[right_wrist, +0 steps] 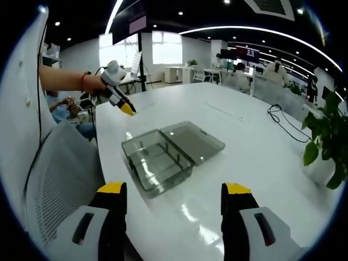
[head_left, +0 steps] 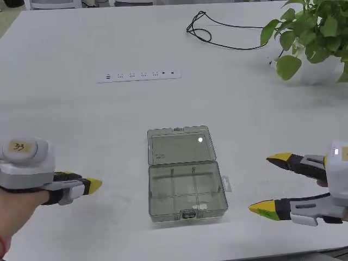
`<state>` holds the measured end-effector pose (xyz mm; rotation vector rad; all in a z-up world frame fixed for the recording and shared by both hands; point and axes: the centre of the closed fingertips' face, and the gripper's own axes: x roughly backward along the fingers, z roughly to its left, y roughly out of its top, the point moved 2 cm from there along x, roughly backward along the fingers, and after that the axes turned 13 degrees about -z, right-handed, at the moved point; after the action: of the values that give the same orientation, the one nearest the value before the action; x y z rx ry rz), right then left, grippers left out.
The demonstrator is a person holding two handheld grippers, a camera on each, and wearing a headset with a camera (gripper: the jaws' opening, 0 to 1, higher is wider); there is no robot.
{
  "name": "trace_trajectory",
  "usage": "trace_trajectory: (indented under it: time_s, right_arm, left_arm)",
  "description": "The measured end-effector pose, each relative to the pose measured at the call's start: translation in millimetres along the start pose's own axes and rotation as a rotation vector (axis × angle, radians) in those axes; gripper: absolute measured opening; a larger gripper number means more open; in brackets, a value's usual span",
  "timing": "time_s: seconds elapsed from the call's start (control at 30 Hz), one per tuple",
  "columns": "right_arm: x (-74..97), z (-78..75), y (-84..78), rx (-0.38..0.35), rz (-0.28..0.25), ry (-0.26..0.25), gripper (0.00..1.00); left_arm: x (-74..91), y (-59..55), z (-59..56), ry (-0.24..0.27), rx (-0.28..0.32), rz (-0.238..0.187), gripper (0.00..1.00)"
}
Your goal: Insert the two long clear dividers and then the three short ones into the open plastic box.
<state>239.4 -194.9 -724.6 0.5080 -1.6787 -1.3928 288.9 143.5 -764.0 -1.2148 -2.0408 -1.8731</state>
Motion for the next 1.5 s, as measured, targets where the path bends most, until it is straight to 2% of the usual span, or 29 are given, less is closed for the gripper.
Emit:
trace_trajectory:
  time_s: [0.07,0.17,0.27,0.33,0.4,0.5,0.6,0.77,0.9,1.07,1.17,1.33,1.5]
  right_arm:
    - [-1.6,1.6,8.5,-0.004,-0.021,-0.001,0.71]
    - [-4.5,5.5,21.9,-0.014,-0.042,-0.008,0.70]
    - [-8.8,10.5,40.4,-0.045,-0.086,-0.016,0.67]
    - [-10.5,12.9,49.3,-0.059,-0.105,-0.020,0.64]
    - [-13.3,16.1,60.1,-0.109,-0.124,-0.031,0.61]
    - [-17.5,19.7,80.0,-0.147,-0.181,-0.038,0.56]
    - [-21.9,23.8,96.1,-0.183,-0.224,-0.041,0.51]
    - [-32.2,31.4,114.0,-0.227,-0.258,-0.053,0.43]
    - [-43.1,39.4,125.4,-0.279,-0.286,-0.056,0.37]
    - [-56.5,49.2,132.0,-0.322,-0.291,-0.052,0.30]
    - [-63.2,52.7,131.1,-0.340,-0.288,-0.054,0.27]
    - [-72.4,54.7,123.0,-0.385,-0.257,-0.077,0.24]
    - [-79.7,57.4,118.0,-0.409,-0.243,-0.083,0.20]
  left_arm:
    - [0.7,8.1,-9.1,-0.027,0.015,-0.041,0.30]
    - [2.5,16.0,-19.0,-0.049,0.026,-0.077,0.30]
    - [2.3,26.8,-35.6,-0.103,0.056,-0.139,0.30]
    - [3.0,30.3,-43.7,-0.121,0.075,-0.156,0.30]
    - [3.2,36.3,-53.6,-0.148,0.078,-0.188,0.30]
    - [3.2,44.7,-71.5,-0.193,0.104,-0.231,0.30]
    - [3.9,51.9,-89.4,-0.242,0.111,-0.265,0.30]
    - [4.7,62.4,-115.7,-0.301,0.144,-0.314,0.30]
    - [5.3,68.0,-135.3,-0.346,0.139,-0.341,0.30]
    - [4.4,70.2,-157.1,-0.393,0.140,-0.350,0.30]
    - [3.7,69.8,-165.7,-0.414,0.117,-0.352,0.30]
    - [4.4,71.8,-174.4,-0.432,0.107,-0.361,0.30]
    - [4.3,70.2,-180.1,-0.447,0.068,-0.358,0.30]
